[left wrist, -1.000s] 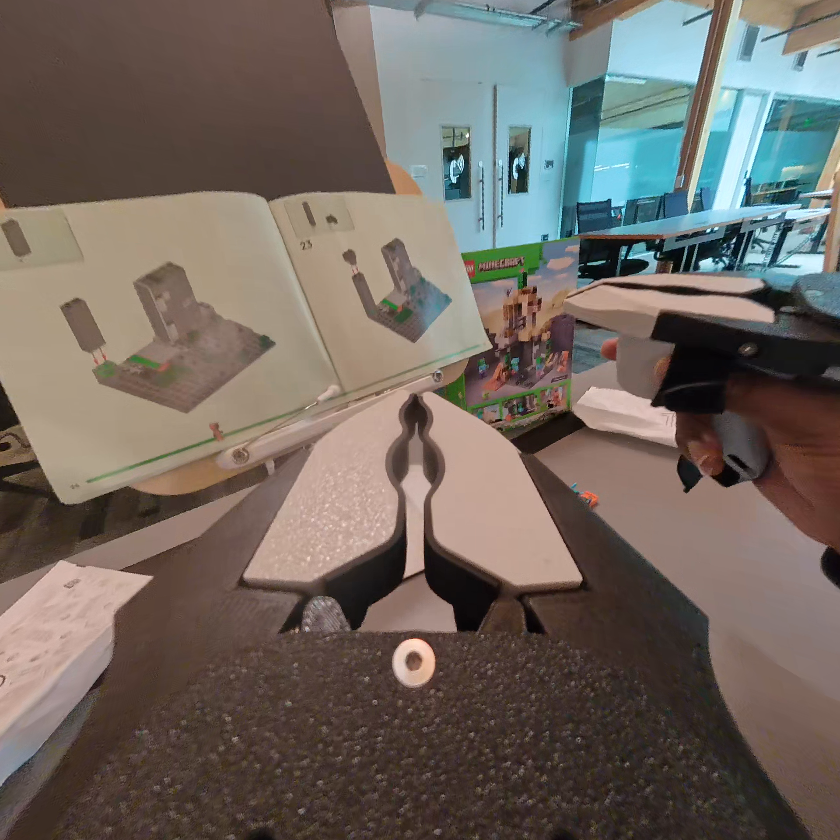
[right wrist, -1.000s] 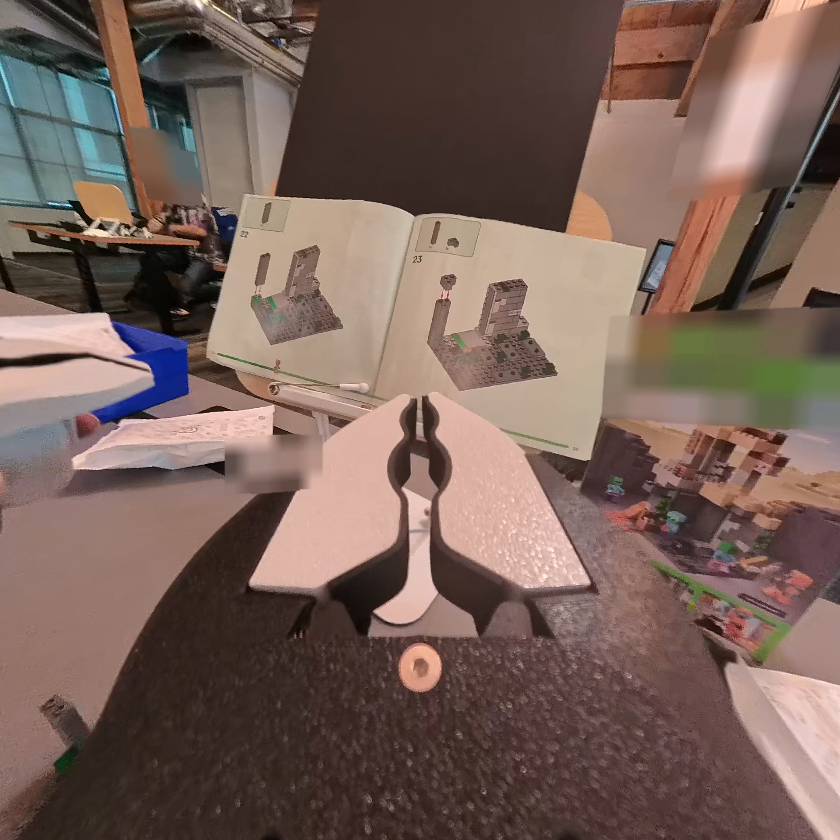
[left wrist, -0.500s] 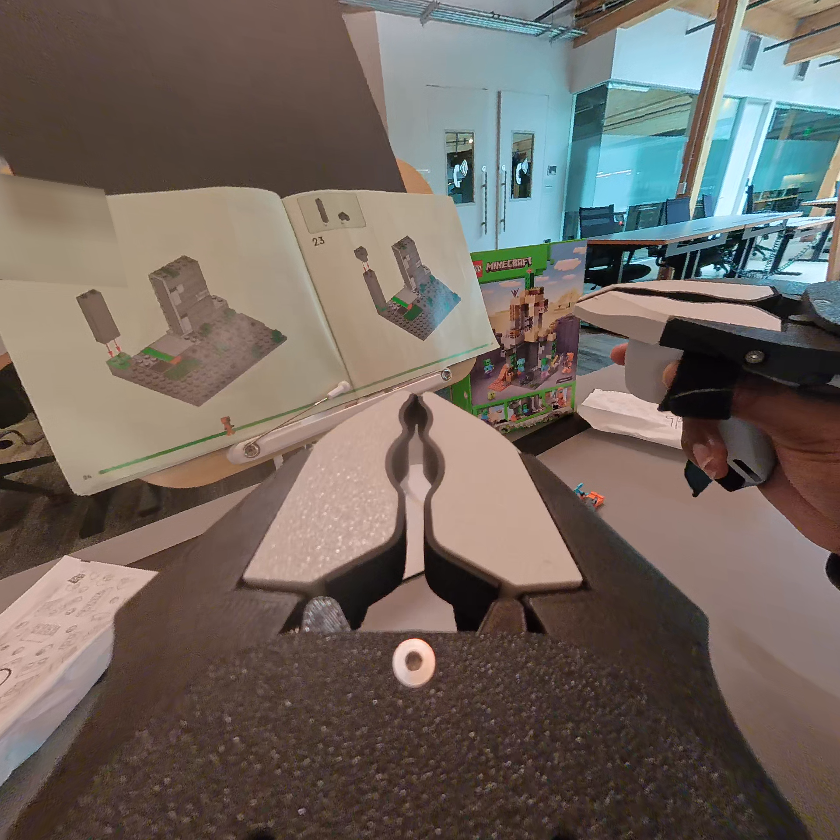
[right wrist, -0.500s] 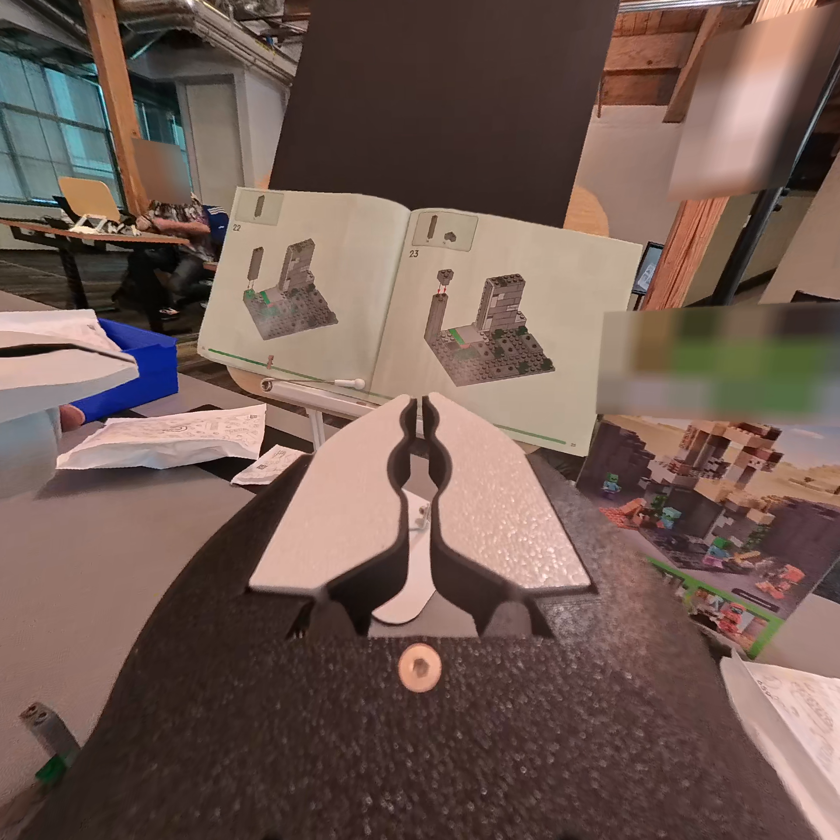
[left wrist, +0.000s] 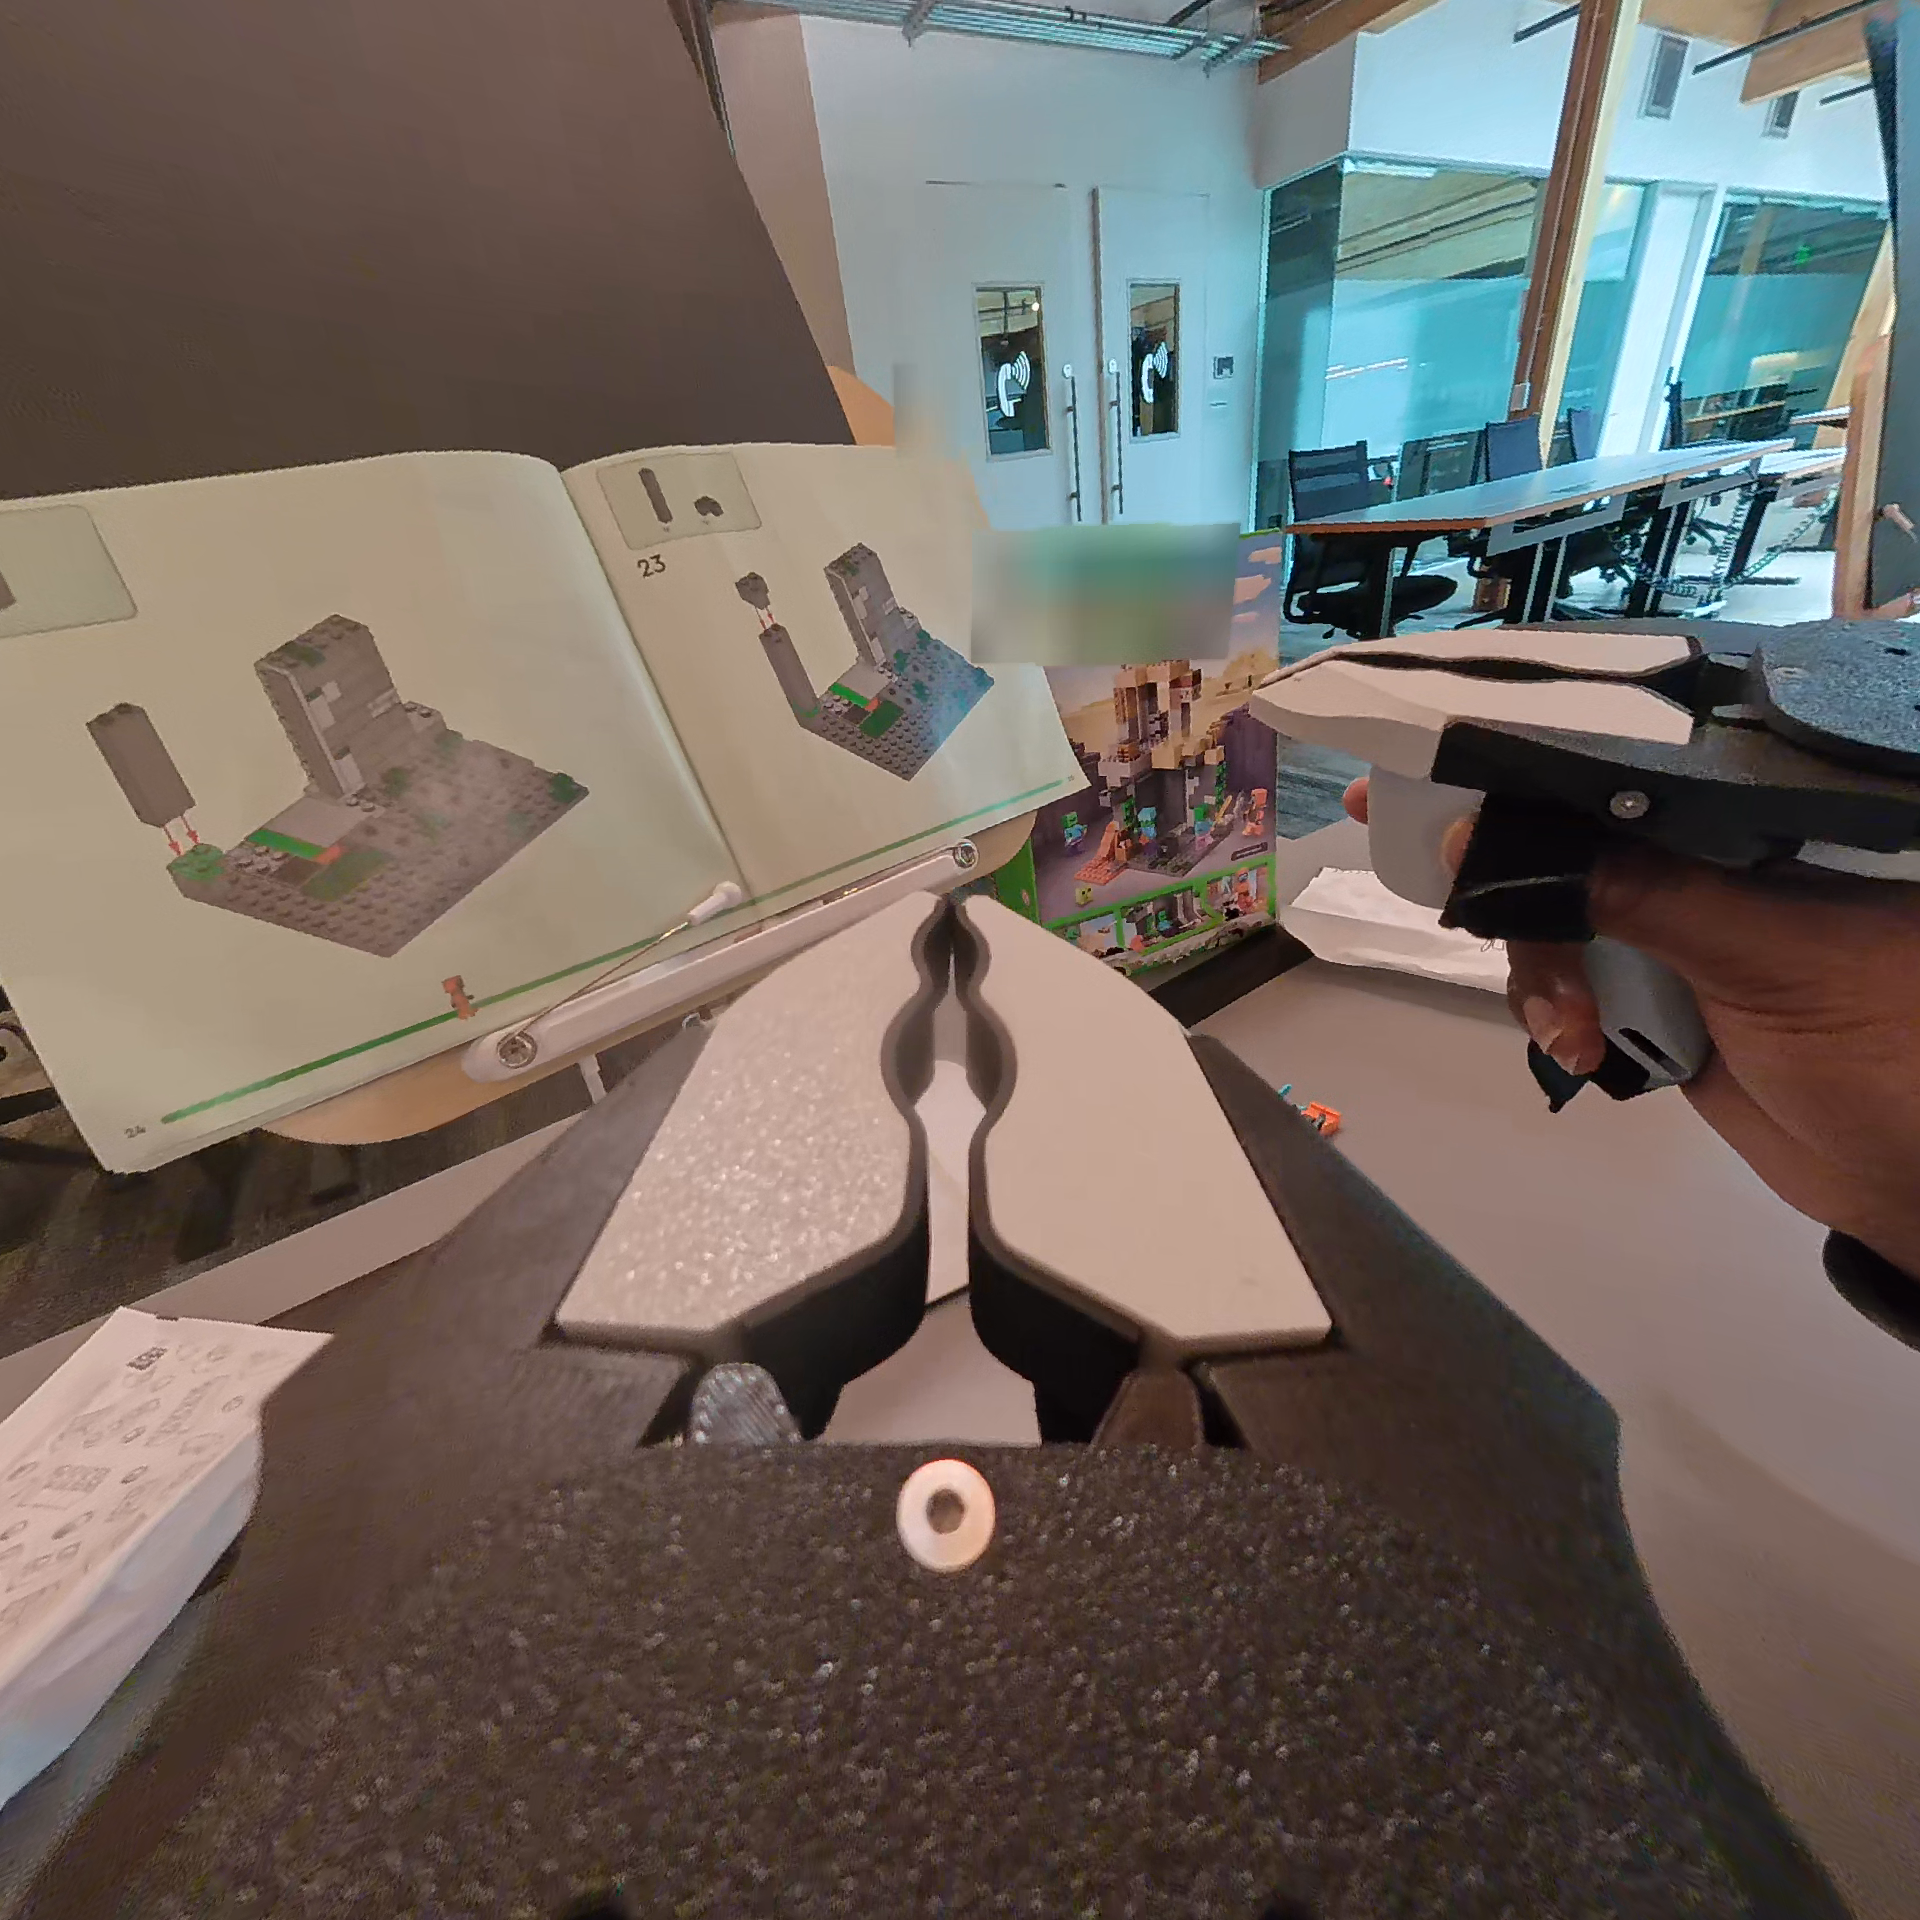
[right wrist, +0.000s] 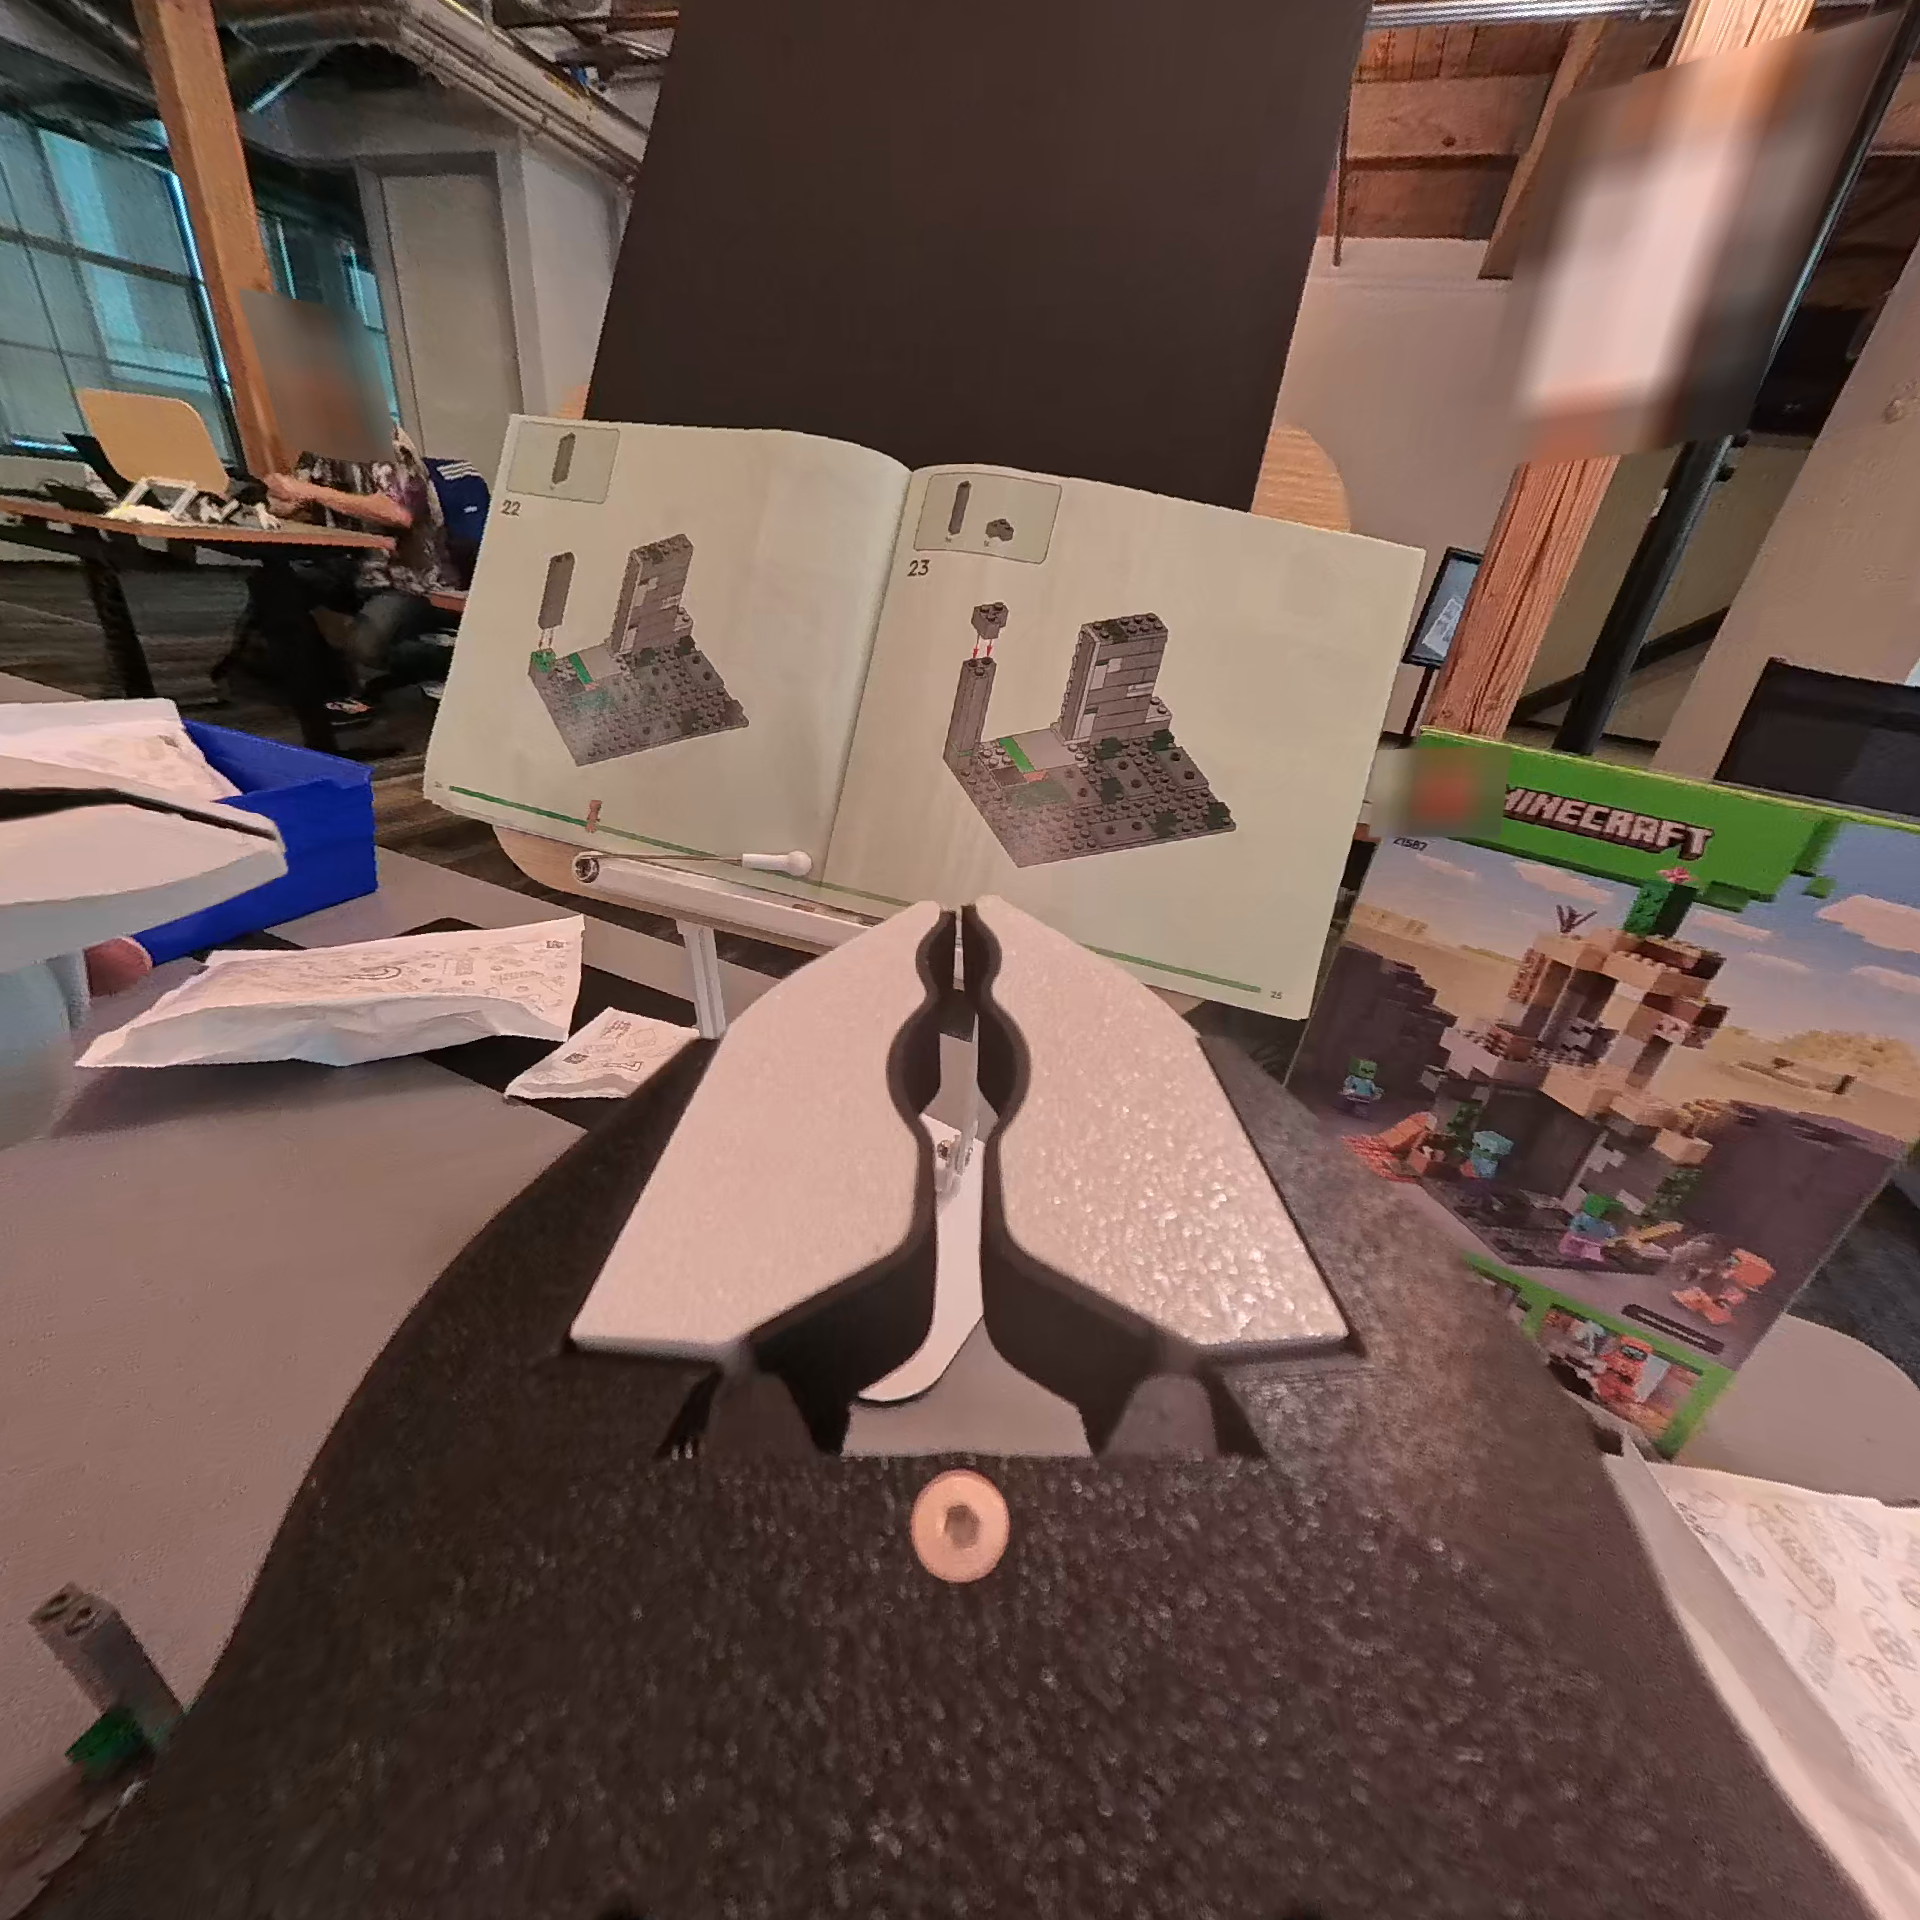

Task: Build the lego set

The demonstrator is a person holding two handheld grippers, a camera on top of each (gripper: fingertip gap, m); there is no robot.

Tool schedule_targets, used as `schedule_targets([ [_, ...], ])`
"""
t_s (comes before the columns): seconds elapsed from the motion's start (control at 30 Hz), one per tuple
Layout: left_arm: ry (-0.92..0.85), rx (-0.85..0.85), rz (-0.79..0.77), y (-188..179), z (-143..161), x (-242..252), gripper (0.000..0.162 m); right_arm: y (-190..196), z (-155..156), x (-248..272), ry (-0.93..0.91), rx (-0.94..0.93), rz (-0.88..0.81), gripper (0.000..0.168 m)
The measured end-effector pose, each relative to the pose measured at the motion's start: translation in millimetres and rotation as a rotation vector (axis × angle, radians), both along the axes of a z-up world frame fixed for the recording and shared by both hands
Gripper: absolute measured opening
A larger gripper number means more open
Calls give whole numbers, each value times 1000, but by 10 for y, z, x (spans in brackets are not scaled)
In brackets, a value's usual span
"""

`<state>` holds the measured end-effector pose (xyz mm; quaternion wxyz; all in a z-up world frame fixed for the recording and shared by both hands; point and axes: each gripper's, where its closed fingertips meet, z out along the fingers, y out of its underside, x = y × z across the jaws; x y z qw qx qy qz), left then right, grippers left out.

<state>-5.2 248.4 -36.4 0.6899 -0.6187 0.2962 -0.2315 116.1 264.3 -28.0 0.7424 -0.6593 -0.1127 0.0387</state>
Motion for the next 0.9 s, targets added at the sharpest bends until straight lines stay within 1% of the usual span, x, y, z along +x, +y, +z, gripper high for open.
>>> schedule_targets([
  [0.17,-22,8,-18,-27,7,-37,0,-4,-56,-64,-7,-6,17,3],
  [0.33,-30,-8,-27,29,-30,-71,6,48,-160,-92,-5,-6,33,1],
  [0.4,-33,-8,-37,14,-27,-74,6,43,-153,-86,3,7,34,1],
  [0.5,-31,11,-27,-8,-15,-99,0,19,-127,-68,24,8,41,1],
  [0.7,-29,9,-36,-46,-36,-56,0,-26,-39,2,17,25,26,1],
  [0.8,-41,25,-18,-58,-7,-66,0,-49,18,51,10,43,1,0],
  [0.9,-41,21,7,-44,-12,-97,0,-44,10,71,15,35,-9,0],
])
